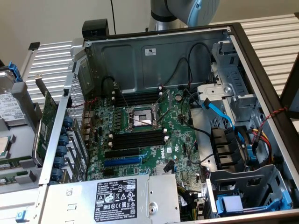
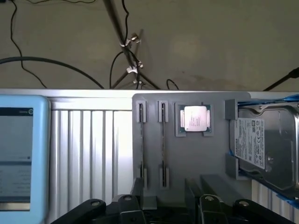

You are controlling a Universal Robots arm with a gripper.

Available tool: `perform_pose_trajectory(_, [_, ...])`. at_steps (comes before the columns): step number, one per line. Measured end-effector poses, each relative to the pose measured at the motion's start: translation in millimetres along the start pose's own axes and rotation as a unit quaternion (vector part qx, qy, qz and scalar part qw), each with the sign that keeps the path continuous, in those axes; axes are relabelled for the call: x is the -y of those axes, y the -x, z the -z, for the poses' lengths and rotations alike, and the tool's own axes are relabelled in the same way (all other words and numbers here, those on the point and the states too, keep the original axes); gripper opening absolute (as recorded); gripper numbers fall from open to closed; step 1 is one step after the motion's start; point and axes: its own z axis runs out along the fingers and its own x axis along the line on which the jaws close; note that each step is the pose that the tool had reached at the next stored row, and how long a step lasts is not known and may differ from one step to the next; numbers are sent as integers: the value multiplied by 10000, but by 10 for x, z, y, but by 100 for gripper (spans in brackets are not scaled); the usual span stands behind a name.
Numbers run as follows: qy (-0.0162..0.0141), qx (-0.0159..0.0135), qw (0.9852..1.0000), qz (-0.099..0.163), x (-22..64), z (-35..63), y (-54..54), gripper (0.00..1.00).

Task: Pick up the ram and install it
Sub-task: 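Pick up the ram and move it above insertion slot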

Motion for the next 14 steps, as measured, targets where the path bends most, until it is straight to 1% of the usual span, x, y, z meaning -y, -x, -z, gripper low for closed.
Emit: perform_pose_trajectory(14, [0, 0, 10000, 0, 3, -253, -50, 48])
